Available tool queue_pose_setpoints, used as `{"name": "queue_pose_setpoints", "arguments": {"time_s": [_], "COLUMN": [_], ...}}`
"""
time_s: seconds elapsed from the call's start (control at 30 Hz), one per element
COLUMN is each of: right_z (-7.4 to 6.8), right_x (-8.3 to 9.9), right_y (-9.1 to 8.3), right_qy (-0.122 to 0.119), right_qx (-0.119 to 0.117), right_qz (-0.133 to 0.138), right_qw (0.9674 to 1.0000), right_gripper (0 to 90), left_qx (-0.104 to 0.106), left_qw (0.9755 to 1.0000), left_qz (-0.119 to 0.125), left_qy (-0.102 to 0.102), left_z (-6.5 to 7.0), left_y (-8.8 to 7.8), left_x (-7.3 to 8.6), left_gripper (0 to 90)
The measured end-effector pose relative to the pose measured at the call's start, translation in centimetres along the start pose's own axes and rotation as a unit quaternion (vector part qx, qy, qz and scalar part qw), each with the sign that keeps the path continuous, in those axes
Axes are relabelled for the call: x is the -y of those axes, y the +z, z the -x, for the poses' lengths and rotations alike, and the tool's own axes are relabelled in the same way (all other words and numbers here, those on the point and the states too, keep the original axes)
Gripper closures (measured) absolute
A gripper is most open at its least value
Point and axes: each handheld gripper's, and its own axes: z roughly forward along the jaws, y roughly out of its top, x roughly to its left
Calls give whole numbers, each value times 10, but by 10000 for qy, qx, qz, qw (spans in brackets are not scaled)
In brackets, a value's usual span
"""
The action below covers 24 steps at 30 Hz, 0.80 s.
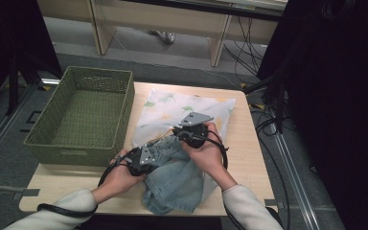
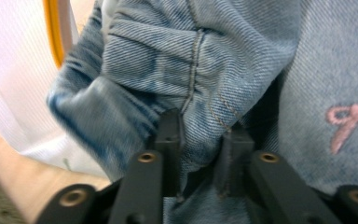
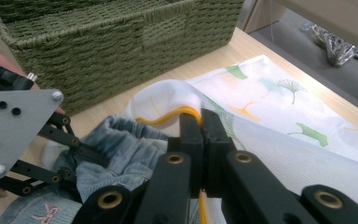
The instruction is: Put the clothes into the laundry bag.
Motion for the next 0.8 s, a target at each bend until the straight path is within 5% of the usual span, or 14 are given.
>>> {"name": "queue_pose_setpoints", "arguments": {"time_s": [0.2, 0.33, 0.6, 0.8], "right_z": [3, 3, -2, -3], "right_x": [1, 1, -1, -1], "right_y": [0, 0, 0, 1], "right_qy": [6, 0, 1, 27], "right_qx": [33, 65, 88, 95], "right_qz": [8, 36, 114, 170], "right_qw": [10000, 10000, 9999, 9998], "right_gripper": [900, 900, 900, 900], "left_qx": [41, -13, 25, 199], "left_qw": [9986, 9944, 9849, 9845], "left_qz": [426, 937, 1701, 1743], "left_qy": [-302, -487, -329, 48], "left_z": [-3, -5, 4, 13], "left_y": [-12, -33, -56, -53], "left_x": [-4, -15, -34, -43], "left_gripper": [811, 818, 821, 820]}}
